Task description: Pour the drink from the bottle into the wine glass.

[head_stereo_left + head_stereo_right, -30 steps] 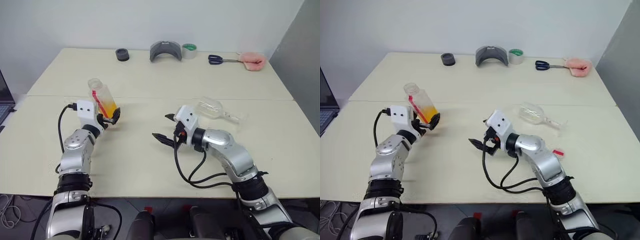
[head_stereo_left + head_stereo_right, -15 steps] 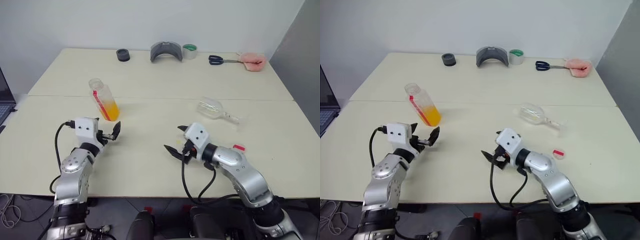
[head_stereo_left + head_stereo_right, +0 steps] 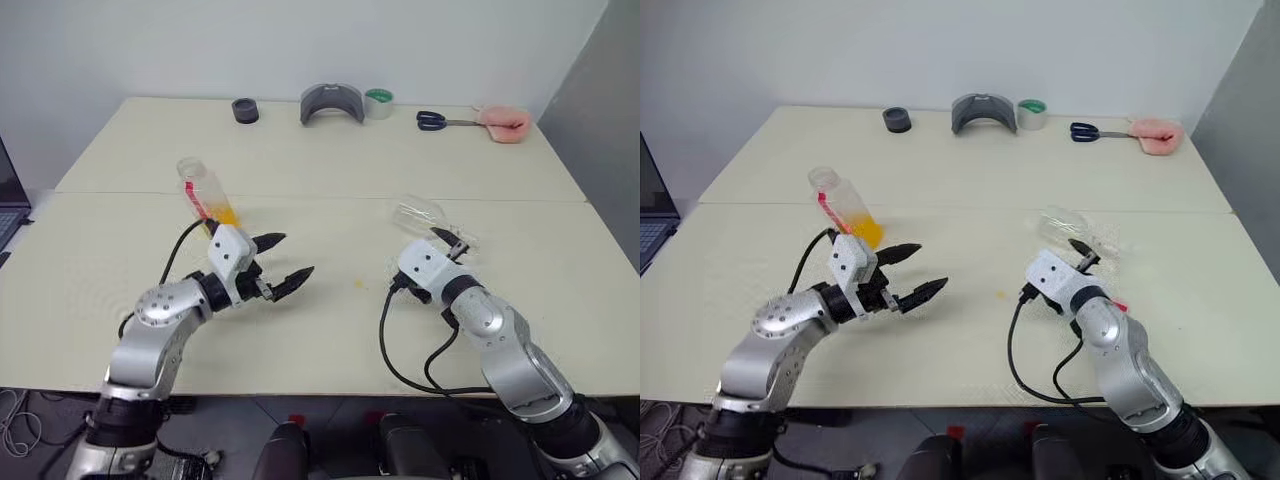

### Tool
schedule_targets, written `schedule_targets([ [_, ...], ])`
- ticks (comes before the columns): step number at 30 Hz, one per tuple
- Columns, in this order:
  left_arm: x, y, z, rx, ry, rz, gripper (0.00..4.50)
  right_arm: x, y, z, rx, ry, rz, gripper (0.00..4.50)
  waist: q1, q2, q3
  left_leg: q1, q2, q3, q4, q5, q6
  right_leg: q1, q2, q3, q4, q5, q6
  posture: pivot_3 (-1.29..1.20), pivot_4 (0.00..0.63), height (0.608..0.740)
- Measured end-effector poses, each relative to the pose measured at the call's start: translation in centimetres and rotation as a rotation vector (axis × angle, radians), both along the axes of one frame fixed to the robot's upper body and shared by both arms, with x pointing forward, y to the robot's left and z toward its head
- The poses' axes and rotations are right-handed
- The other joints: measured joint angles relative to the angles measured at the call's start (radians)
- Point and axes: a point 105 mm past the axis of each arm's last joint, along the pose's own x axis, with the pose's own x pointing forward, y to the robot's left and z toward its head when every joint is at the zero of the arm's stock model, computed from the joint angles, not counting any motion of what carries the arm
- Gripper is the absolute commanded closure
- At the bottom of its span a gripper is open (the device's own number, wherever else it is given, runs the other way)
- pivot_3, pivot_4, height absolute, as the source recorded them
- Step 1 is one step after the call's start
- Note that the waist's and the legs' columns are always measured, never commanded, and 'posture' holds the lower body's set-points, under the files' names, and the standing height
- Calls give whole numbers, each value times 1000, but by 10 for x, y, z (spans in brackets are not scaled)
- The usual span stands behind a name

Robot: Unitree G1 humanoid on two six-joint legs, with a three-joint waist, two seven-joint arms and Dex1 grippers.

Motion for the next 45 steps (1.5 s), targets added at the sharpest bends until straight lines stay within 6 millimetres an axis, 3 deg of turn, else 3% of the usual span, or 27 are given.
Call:
schedule_targets([
  [8,0,-20,2,78,-26,-171,24,19,-8,-4,-111,-68,-120,0,0,0,0,0,0,0,0,0,0,0,0,0,0,0,0,0,150,740],
  [14,1,-30,-3,82,-40,-200,24,35,-21,-19,-283,-76,-198,0,1,0,0,0,0,0,0,0,0,0,0,0,0,0,0,0,150,740],
  [25,0,-38,-5,51,-39,-230,24,66,-29,-18,-524,-150,-200,0,-2,0,0,0,0,0,1,0,0,0,0,0,1,0,0,0,150,740],
  [32,0,-46,-7,23,-37,-241,24,83,-32,-16,-578,-170,-206,0,-4,0,0,1,0,0,1,0,0,1,0,0,1,0,0,0,150,740],
  [36,2,-46,-7,26,-40,-228,0,86,-35,-20,-577,-160,-215,910,-6,0,0,1,0,0,1,0,0,1,0,0,1,0,0,0,150,740],
  [45,2,-47,-7,17,-35,-221,0,88,-35,-22,-535,-146,-221,4094,-13,0,0,1,0,0,1,0,0,1,0,0,1,0,0,0,150,740],
])
